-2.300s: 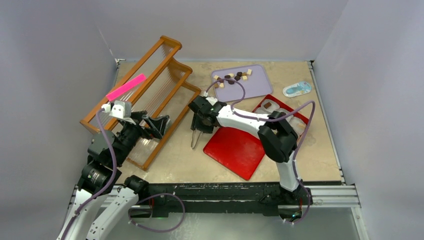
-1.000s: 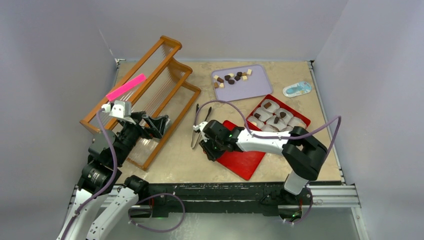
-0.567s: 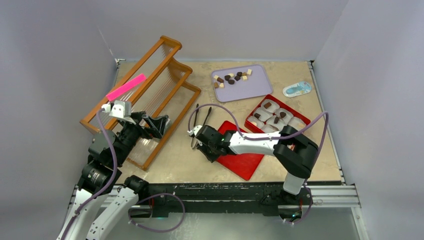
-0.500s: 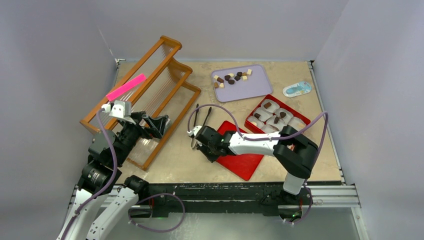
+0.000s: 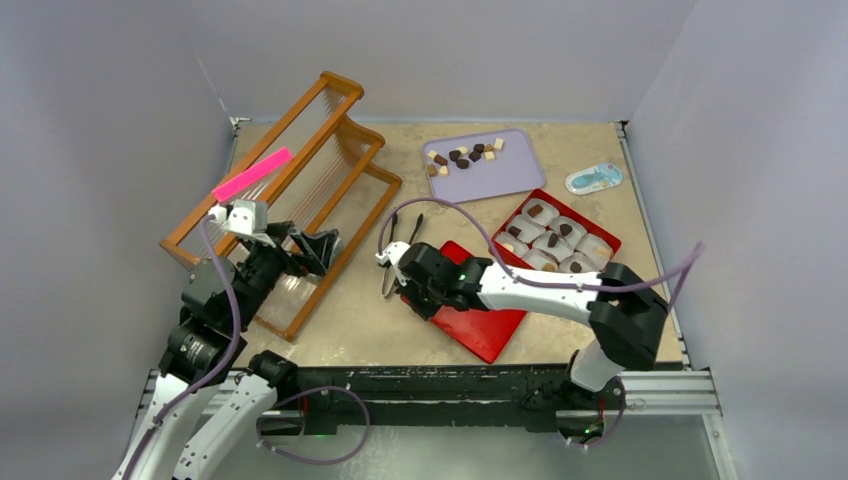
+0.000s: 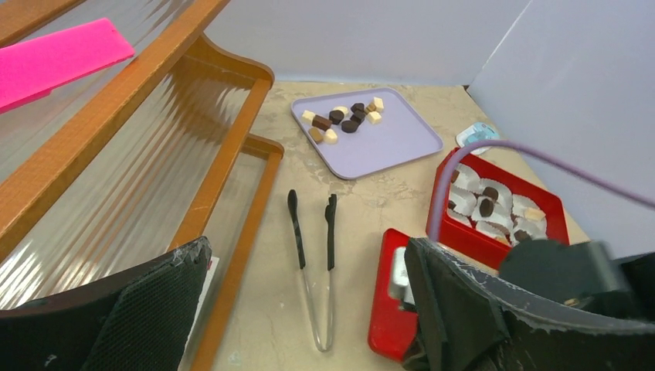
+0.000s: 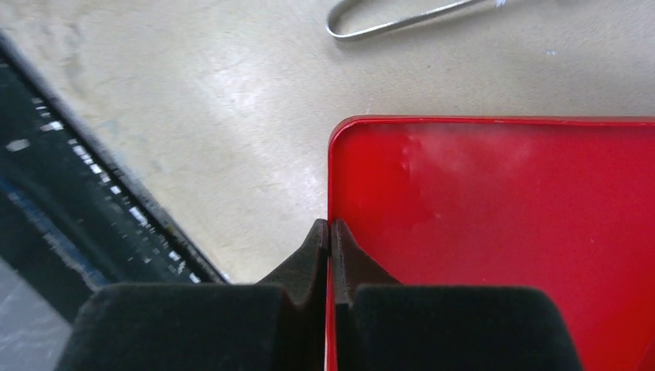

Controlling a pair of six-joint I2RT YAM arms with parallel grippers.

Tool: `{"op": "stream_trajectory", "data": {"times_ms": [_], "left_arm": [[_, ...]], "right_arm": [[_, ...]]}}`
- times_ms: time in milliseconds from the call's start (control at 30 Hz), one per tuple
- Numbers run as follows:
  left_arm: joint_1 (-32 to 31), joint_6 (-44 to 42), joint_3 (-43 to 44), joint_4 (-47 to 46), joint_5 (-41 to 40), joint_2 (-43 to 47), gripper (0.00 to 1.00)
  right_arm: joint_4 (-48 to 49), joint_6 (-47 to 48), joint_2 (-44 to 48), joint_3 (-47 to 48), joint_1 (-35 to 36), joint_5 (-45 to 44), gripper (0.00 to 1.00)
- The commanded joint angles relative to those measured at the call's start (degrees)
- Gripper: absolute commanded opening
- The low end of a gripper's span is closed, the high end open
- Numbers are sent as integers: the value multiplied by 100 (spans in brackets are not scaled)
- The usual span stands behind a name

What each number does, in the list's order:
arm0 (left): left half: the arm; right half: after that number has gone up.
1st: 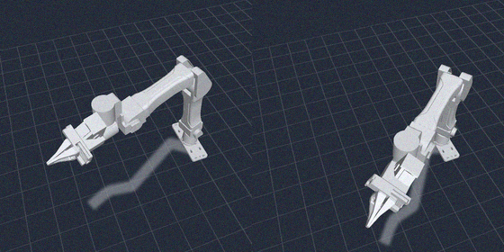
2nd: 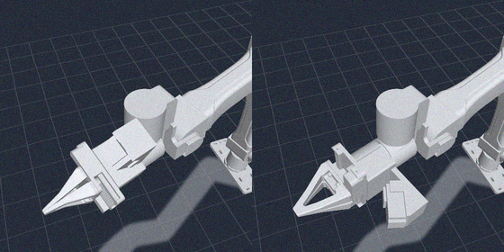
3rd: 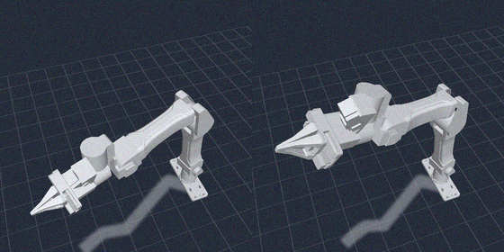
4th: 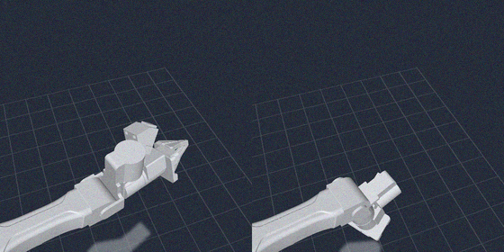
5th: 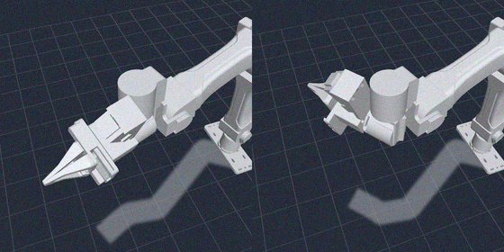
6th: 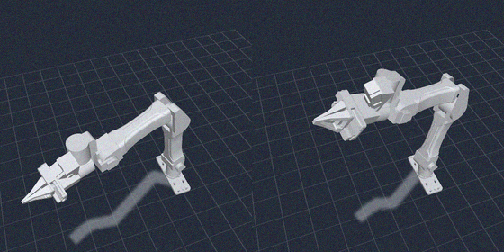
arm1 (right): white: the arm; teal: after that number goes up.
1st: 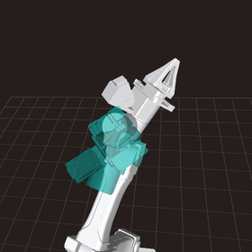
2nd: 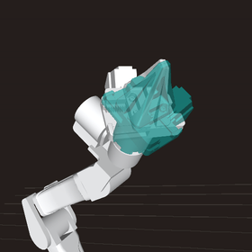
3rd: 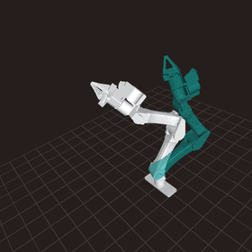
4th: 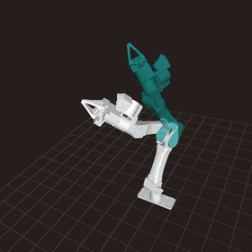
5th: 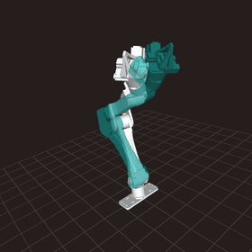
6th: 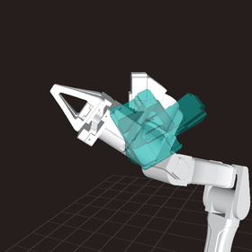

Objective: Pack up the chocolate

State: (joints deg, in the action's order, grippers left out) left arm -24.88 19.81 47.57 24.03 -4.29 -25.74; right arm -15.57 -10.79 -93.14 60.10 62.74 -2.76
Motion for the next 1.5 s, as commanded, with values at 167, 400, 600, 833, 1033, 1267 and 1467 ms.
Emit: {"op": "stream_trajectory", "data": {"times_ms": [167, 400, 600, 833, 1033, 1267, 1467], "left_arm": [[-28, -1374, -603, -928, 1587, 409, 89], [-30, -2739, -812, -1277, 3968, 302, 83], [-27, -4940, -534, -540, 5687, -515, 69], [-28, -6668, -44, 267, 6612, -981, 68], [-34, -7635, 86, 897, 7131, -1326, 65], [-34, -8437, 288, 1453, 7392, -2002, 60], [-66, -8603, 253, 1355, 7519, -2423, 60]], "right_arm": [[-686, 219, 1044, 492, 30, 811, 0], [-770, 131, 1911, 525, 15, 1619, 0], [-890, 162, 2369, 481, 8, 2178, 0], [-1121, 226, 2744, 492, 1, 2701, 0], [-1016, 229, 2916, 559, 1, 3286, 0], [-902, 201, 3112, 594, 1, 3502, 0], [-834, 194, 3121, 738, 0, 3484, 0]]}}
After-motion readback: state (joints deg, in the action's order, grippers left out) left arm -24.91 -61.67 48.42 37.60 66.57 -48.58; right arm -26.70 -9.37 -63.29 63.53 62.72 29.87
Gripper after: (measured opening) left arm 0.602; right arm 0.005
